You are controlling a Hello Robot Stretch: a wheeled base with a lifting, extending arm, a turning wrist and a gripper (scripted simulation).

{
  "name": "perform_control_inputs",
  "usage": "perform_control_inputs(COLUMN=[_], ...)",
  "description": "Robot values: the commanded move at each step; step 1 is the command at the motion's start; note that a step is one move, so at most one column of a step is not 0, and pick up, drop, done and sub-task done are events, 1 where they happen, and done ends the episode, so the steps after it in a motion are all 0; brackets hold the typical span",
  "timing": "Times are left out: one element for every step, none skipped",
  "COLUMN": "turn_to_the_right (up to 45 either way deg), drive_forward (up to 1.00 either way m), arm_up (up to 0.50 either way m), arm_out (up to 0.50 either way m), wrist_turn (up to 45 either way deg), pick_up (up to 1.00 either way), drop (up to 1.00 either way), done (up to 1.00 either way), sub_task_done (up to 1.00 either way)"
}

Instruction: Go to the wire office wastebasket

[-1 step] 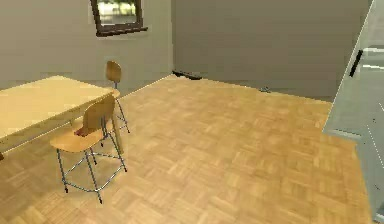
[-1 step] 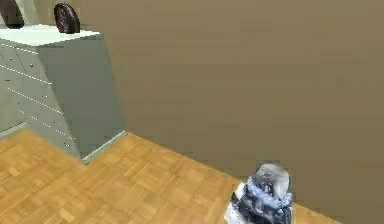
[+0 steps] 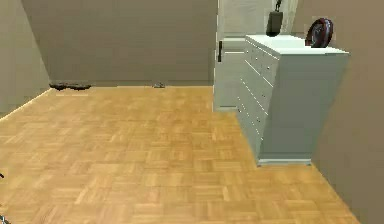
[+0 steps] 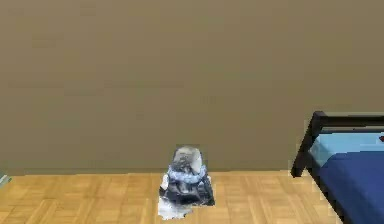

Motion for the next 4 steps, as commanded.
perform_control_inputs(turn_to_the_right=[0.0,0.0,-3.0,-36.0], drive_forward=[1.0,1.0,0.0,0.0], arm_up=[0.0,0.0,0.0,0.0], arm_out=[0.0,0.0,0.0,0.0], wrist_turn=[0.0,0.0,0.0,0.0], pick_up=[0.0,0.0,0.0,0.0], drop=[0.0,0.0,0.0,0.0], done=[0.0,0.0,0.0,0.0], sub_task_done=[0.0,0.0,0.0,0.0])
